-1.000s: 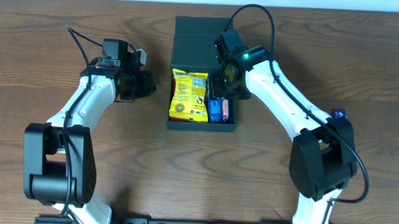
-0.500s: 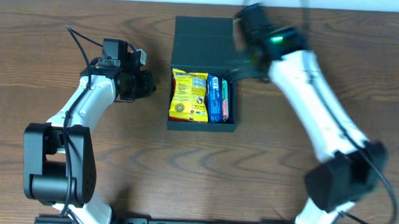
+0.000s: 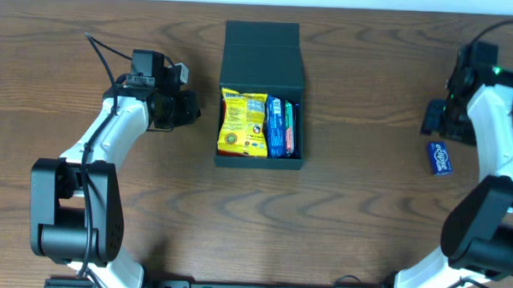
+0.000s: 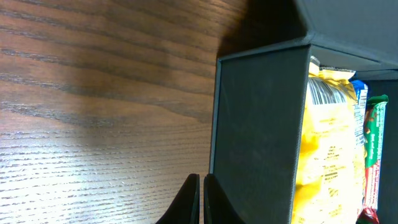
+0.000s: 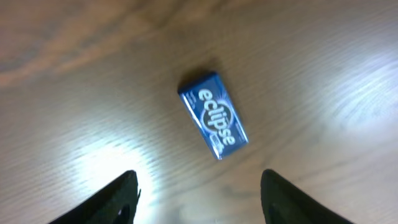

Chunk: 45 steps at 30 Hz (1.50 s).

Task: Pack container
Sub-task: 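Move the right gripper to the blue Eclipse mint tin, then lower the right gripper and grasp the Eclipse tin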

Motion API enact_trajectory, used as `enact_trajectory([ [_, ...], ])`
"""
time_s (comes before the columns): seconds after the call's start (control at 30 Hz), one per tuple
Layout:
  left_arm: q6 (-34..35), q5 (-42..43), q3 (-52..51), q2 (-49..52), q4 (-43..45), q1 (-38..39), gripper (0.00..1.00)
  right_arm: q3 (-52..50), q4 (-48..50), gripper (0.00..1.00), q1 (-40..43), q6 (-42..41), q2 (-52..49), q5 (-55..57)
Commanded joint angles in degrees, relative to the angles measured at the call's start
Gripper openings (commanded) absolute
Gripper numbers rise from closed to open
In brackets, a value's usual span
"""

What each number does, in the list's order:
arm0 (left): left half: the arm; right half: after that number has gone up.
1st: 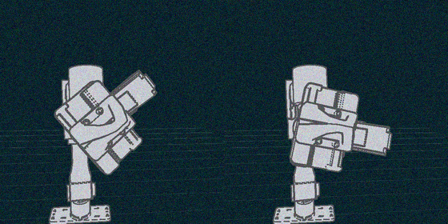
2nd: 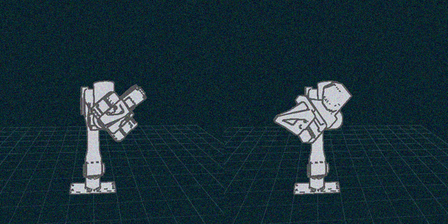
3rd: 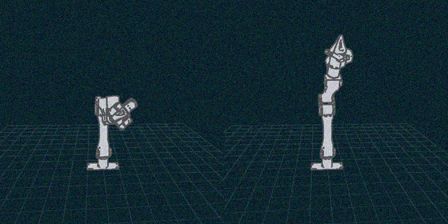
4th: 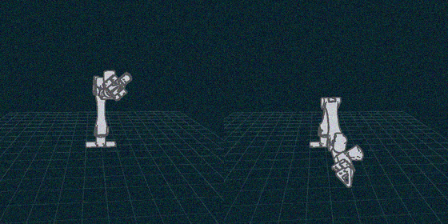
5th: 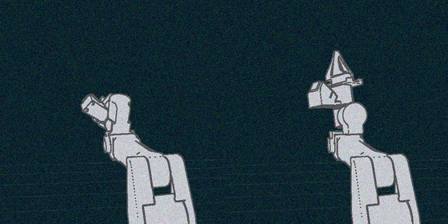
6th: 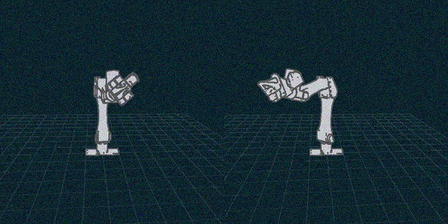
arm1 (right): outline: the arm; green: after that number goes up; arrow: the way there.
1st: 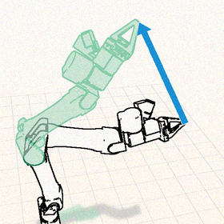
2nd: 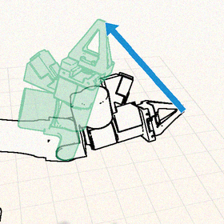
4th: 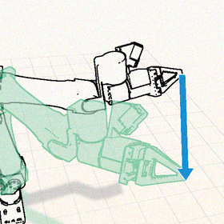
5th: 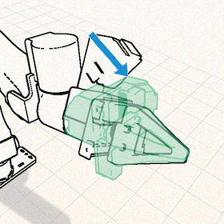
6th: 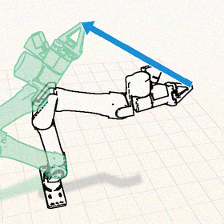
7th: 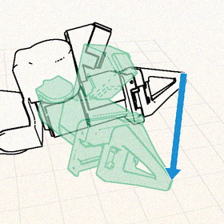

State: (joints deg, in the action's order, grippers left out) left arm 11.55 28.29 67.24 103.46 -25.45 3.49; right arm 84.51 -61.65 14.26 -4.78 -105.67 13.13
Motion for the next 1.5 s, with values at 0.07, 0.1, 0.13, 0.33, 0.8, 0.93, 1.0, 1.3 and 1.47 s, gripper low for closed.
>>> enact_trajectory([
  [0.07, -1.07, 0.28, 1.16, 0.68, -0.2, -0.13, 0.06, -6.75, 7.13, 0.69, 3.06, 6.29, 0.13, -1.27],
  [0.1, -1.01, 0.31, 1.16, 0.68, -0.2, -0.13, 0.06, -7.93, 8.98, 0.72, 3.98, 8.22, 0.13, -1.7],
  [0.13, -1.01, 0.28, 1.16, 0.68, -0.2, -0.13, 0.06, -8.61, 10.14, 0.73, 4.83, 9.88, 0.13, -2.43],
  [0.33, -0.76, 0.26, 1.16, 0.68, -0.2, -0.13, 0.06, -9.75, 12.68, 0.8, 11.8, 21.16, 0.11, -16.83],
  [0.8, 0.87, 0.28, 1.16, 0.68, -0.2, -0.13, 0.06, -11.96, 16.2, 0.92, 14.6, 28.02, -1.38, -22.58],
  [0.93, 0.94, 0.31, 1.16, 0.68, -0.2, -0.13, 0.06, -12.31, 17.33, 0.92, 14.58, 28.04, -2.58, -20.87],
  [1.0, 0.94, 0.28, 1.16, 0.68, -0.17, -0.13, 0.06, -12.31, 17.33, 0.91, 14.58, 28.26, -3.41, -20.81],
  [1.3, 0.94, 1.18, 1.16, 0.68, -0.2, -0.13, 0.06, -12.31, 18.14, 0.86, 14.53, 28.2, -5.81, -19.34],
  [1.47, 0.94, 1.18, 1.16, 0.68, -0.2, -0.13, 0.06, -12.33, 18.36, 0.84, 14.53, 28.17, -6.88, -18.32],
])
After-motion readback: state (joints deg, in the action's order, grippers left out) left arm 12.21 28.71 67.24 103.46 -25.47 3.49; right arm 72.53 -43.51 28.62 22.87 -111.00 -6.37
